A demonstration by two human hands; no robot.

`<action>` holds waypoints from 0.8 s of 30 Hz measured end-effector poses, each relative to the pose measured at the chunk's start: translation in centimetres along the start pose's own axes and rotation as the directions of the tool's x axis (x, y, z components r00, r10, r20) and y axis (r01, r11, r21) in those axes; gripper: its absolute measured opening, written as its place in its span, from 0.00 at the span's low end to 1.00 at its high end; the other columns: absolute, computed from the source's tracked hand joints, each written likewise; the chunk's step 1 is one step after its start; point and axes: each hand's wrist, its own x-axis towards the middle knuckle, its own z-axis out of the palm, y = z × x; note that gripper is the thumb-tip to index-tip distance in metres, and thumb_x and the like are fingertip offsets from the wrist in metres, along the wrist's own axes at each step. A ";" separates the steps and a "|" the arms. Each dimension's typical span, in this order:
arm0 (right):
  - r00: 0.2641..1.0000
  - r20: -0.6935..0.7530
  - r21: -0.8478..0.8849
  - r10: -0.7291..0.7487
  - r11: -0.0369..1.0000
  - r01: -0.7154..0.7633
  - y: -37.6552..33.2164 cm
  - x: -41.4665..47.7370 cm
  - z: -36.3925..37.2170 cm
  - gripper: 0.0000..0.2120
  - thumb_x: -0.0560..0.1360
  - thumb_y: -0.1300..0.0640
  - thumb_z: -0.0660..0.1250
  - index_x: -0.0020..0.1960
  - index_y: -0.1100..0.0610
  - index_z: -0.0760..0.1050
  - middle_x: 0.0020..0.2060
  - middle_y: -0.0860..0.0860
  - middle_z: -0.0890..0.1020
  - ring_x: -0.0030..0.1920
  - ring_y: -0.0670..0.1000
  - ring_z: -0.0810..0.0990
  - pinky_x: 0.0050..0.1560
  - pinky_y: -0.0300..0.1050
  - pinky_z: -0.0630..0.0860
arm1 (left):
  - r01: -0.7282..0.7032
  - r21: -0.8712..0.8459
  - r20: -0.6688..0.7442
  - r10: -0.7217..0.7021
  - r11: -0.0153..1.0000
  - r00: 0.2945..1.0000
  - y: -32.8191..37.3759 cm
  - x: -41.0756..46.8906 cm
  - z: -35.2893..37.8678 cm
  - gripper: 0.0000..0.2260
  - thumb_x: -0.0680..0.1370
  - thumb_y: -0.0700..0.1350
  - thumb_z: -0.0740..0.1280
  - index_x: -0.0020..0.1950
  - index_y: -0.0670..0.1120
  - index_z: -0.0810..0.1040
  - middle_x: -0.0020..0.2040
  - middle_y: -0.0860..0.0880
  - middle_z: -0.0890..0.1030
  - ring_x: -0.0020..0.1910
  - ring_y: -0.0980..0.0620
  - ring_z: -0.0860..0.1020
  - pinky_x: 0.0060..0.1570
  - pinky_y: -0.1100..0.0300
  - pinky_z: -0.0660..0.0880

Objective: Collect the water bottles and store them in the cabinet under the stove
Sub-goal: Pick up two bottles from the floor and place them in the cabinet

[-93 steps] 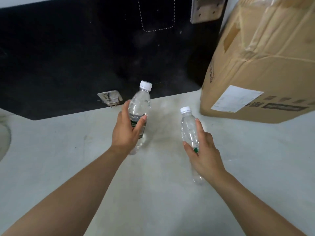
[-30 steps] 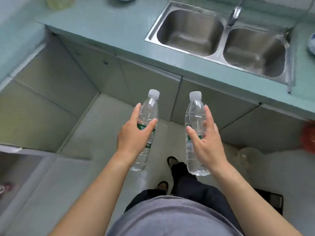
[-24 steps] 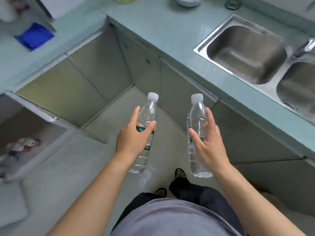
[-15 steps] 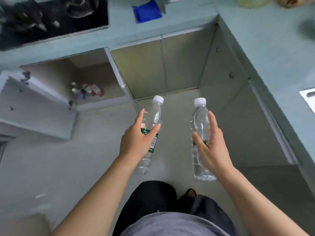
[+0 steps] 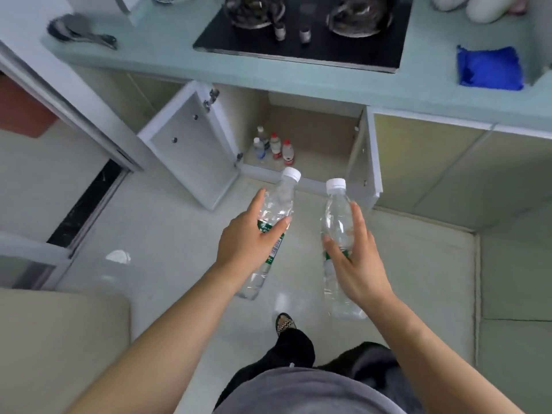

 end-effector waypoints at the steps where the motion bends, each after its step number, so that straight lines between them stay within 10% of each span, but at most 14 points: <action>1: 1.000 0.008 -0.004 -0.013 1.000 0.013 -1.1 1.3 1.2 0.33 0.77 0.46 0.60 0.73 0.35 0.43 0.65 0.47 0.65 0.46 0.38 0.73 0.43 0.37 0.67 | -0.004 0.002 -0.010 0.004 1.000 1.000 -0.8 1.4 -1.0 0.31 0.74 0.63 0.62 0.74 0.59 0.55 0.53 0.50 0.80 0.51 0.46 0.77 0.45 0.56 0.71; 15: 0.991 0.121 -0.135 -0.056 0.988 0.072 -8.8 22.5 7.7 0.32 0.77 0.46 0.60 0.73 0.36 0.44 0.65 0.49 0.64 0.47 0.47 0.76 0.50 0.46 0.71 | 0.072 -0.050 -0.074 -0.075 0.996 0.994 -6.1 21.7 -6.4 0.29 0.75 0.62 0.62 0.73 0.58 0.57 0.55 0.50 0.80 0.54 0.46 0.77 0.50 0.55 0.72; 24: 0.960 0.279 -0.299 0.027 0.952 0.060 -11.5 38.0 9.1 0.32 0.78 0.45 0.57 0.73 0.36 0.39 0.63 0.51 0.66 0.36 0.47 0.77 0.34 0.41 0.69 | 0.132 -0.005 -0.010 -0.132 0.991 0.991 -6.5 35.2 -6.2 0.30 0.75 0.62 0.61 0.73 0.58 0.56 0.53 0.49 0.80 0.50 0.46 0.78 0.51 0.52 0.75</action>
